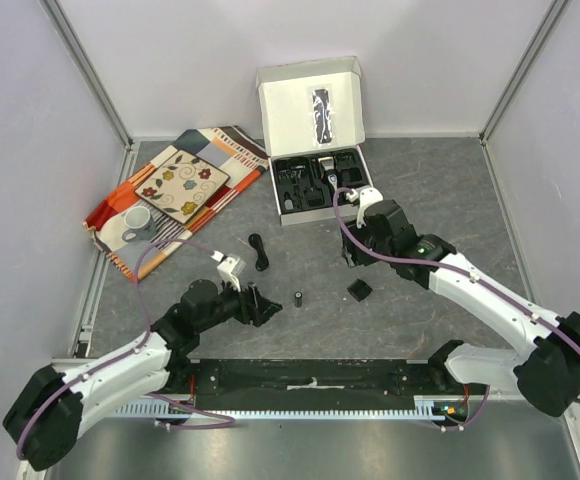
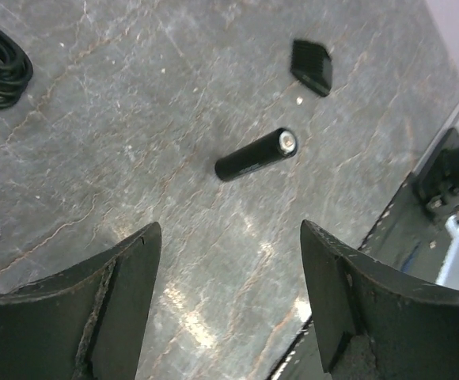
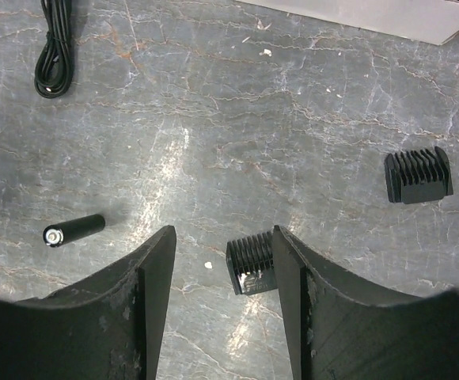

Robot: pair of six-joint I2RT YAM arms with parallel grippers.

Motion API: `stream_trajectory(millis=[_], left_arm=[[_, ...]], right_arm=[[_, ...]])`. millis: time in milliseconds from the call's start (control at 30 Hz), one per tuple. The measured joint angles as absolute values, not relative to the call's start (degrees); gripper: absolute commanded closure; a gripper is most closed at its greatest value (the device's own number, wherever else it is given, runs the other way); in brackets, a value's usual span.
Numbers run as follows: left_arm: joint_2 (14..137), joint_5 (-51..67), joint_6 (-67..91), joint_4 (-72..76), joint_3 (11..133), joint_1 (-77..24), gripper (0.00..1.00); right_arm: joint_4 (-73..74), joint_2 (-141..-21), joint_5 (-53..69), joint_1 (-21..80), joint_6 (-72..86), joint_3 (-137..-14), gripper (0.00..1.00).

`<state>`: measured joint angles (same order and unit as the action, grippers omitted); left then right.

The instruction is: Sort the hair-cutting tools

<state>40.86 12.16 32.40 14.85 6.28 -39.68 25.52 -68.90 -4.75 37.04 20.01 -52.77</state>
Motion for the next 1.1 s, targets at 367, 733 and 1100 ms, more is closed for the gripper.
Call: stream_trajectory(millis=[367, 733, 1100], left_arm=[[58.06, 9.13, 21.85, 36.71, 3.99, -46.37, 0.24], [73.95, 0.4, 11.64, 49.17, 6.48, -55.2, 0.23], [91.83, -5.93, 8.86, 67.83, 6.76, -56.97, 0.22]], right_arm=[[25.52, -66.7, -2.74, 37.78, 20.21, -50.15, 0.4], [25.19, -66.7, -1.5, 38.15, 20.16, -49.82, 0.39], [23.38, -67.33, 0.36, 38.41, 19.97, -48.36, 0.39]])
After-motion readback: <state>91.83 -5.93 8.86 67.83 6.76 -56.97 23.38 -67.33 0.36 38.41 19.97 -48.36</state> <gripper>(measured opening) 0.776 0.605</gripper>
